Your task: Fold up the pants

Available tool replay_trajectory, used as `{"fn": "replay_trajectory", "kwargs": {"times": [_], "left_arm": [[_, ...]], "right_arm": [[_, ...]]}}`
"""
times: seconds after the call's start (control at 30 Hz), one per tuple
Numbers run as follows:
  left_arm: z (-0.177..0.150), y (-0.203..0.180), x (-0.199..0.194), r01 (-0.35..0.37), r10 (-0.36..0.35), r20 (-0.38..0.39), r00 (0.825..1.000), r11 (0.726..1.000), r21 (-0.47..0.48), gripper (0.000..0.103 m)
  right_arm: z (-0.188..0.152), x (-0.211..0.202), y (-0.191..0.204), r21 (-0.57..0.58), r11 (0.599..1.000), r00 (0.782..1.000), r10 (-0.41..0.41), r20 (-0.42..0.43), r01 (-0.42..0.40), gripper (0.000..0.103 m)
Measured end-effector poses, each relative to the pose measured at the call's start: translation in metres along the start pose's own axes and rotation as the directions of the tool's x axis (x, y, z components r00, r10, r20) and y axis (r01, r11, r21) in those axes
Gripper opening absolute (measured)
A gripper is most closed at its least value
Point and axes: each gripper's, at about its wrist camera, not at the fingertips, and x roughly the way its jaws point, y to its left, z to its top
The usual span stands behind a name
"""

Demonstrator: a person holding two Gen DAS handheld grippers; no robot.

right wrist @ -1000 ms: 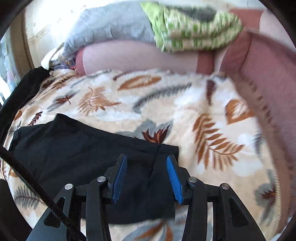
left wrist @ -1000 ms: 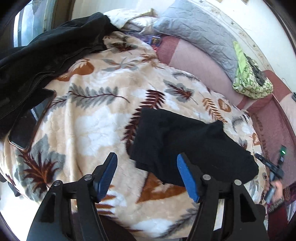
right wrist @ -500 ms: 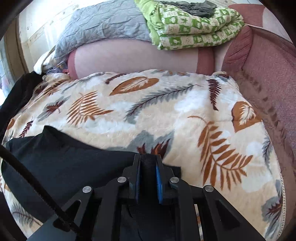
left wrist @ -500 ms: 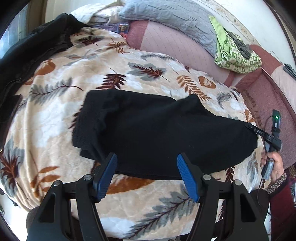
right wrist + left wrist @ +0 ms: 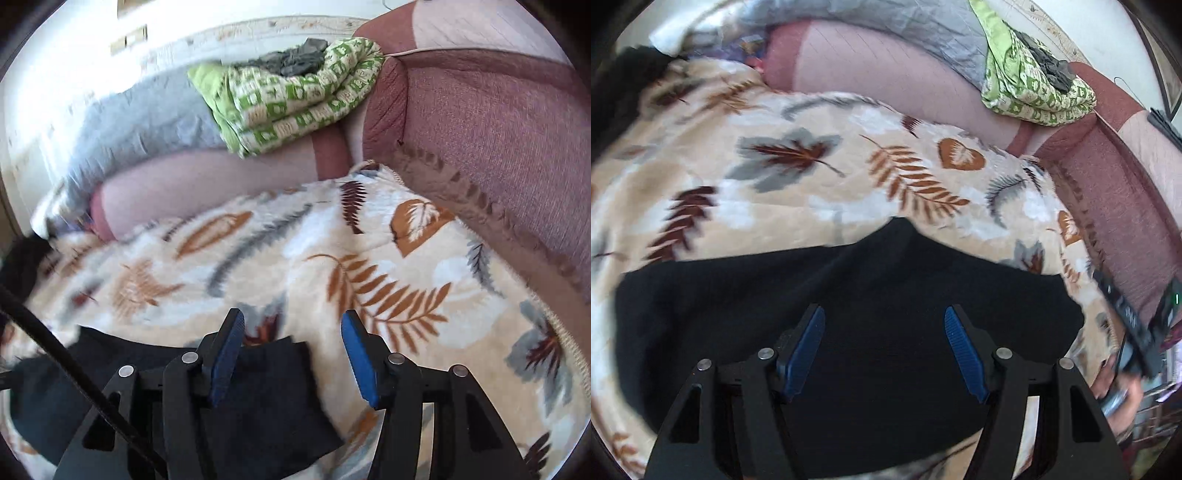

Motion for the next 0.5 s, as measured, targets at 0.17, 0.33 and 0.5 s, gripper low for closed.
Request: {"fn": "replay_trajectory", "kwargs": {"times": [0.17, 0.33, 0.5], "left_arm": [[0.030, -0.024, 0.071, -0.010, 0.019, -0.101, 0.995, 0.996, 0.083, 0.040], [0.059, -0.016, 0.110, -0.102, 0.110, -0.087, 0.990, 0.991, 0.086, 0.038], [0.077, -0.007, 0.107, -0.226, 0.228, -0.032, 0.973, 0.973, 0.049, 0.042]], "right_arm": [[-0.020, -0.010, -0.010, 0.170, 0.980, 0.993, 0.115, -0.035, -0.107, 0.061], [-0.023, -0.005, -0.027, 0.223, 0.972, 0.995, 0.085, -0.049, -0.072, 0.061], [-0.026, 0.003, -0.049, 0.296, 0.952, 0.991, 0.108, -0.074, -0.081, 0.064]]}}
